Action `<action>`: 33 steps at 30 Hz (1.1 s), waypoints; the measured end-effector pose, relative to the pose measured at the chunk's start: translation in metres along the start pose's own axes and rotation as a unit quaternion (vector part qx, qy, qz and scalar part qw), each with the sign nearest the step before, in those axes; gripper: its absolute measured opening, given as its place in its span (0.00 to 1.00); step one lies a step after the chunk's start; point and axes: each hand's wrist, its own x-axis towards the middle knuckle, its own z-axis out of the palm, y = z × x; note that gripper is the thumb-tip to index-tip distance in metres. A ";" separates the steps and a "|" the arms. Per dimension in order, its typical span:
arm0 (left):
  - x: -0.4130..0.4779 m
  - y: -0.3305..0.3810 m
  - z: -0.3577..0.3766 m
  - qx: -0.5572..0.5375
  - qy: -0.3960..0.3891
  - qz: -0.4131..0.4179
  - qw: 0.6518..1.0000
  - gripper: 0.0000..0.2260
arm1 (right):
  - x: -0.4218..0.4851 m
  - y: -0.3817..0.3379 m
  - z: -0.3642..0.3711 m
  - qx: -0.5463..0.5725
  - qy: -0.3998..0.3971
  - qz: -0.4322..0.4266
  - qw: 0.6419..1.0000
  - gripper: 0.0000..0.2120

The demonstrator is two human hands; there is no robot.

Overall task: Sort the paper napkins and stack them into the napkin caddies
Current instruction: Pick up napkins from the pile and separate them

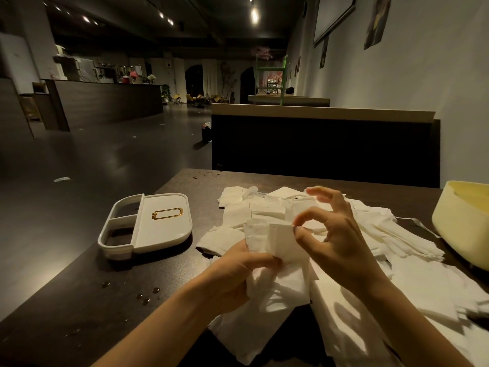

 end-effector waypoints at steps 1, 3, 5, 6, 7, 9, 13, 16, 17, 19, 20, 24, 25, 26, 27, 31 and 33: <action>0.000 0.000 0.000 -0.006 -0.002 -0.002 1.000 0.17 | 0.001 -0.003 -0.003 0.031 -0.002 0.005 1.000 0.02; 0.000 0.001 0.000 -0.010 -0.002 -0.008 1.000 0.17 | 0.003 -0.008 -0.009 0.134 -0.012 0.028 0.991 0.02; 0.000 0.002 0.001 -0.012 -0.002 -0.027 1.000 0.13 | 0.004 -0.010 -0.011 0.217 -0.005 0.064 0.974 0.06; 0.000 0.001 0.000 -0.009 0.003 -0.043 0.999 0.11 | 0.004 -0.010 -0.012 0.244 0.008 0.083 0.966 0.07; 0.000 0.000 0.000 -0.009 0.010 -0.060 0.998 0.08 | 0.005 -0.010 -0.013 0.269 0.018 0.102 0.958 0.08; 0.001 -0.001 -0.002 -0.029 0.014 -0.083 0.996 0.14 | 0.006 -0.011 -0.016 0.330 0.015 0.142 0.933 0.07; 0.006 -0.005 -0.007 -0.058 0.026 -0.086 0.994 0.28 | 0.008 -0.013 -0.021 0.468 -0.083 0.219 0.852 0.06; 0.007 -0.004 -0.004 -0.072 0.005 -0.050 0.996 0.18 | 0.005 -0.014 -0.013 0.436 -0.133 0.222 0.862 0.06; 0.006 -0.005 -0.003 -0.075 -0.008 -0.040 0.996 0.17 | 0.003 -0.014 -0.009 0.371 -0.131 0.210 0.895 0.06; 0.005 -0.003 -0.003 -0.069 -0.014 -0.038 0.997 0.18 | 0.002 -0.012 0.002 0.264 -0.103 0.178 0.942 0.04; 0.005 -0.003 -0.002 -0.060 -0.017 -0.036 0.997 0.19 | 0.001 -0.012 0.006 0.243 -0.084 0.170 0.951 0.04; 0.003 -0.002 0.002 -0.026 -0.029 -0.021 0.999 0.13 | 0.000 -0.007 0.015 0.182 -0.034 0.130 0.974 0.08; 0.003 -0.004 0.001 -0.021 -0.020 -0.015 0.999 0.11 | 0.000 -0.007 0.015 0.183 -0.031 0.122 0.975 0.10; 0.003 -0.004 0.000 -0.019 -0.005 -0.006 1.000 0.09 | 0.000 -0.007 0.015 0.180 -0.027 0.110 0.977 0.12; 0.003 -0.004 -0.002 -0.024 0.010 0.001 1.000 0.09 | 0.001 -0.007 0.014 0.173 -0.019 0.096 0.980 0.14; 0.001 0.011 -0.020 -0.082 0.097 0.056 0.990 0.12 | -0.001 -0.004 0.002 0.151 -0.045 0.023 0.987 0.13; -0.002 0.021 -0.032 -0.112 0.133 0.102 0.979 0.08 | -0.005 -0.006 -0.001 0.145 -0.189 -0.020 0.971 0.11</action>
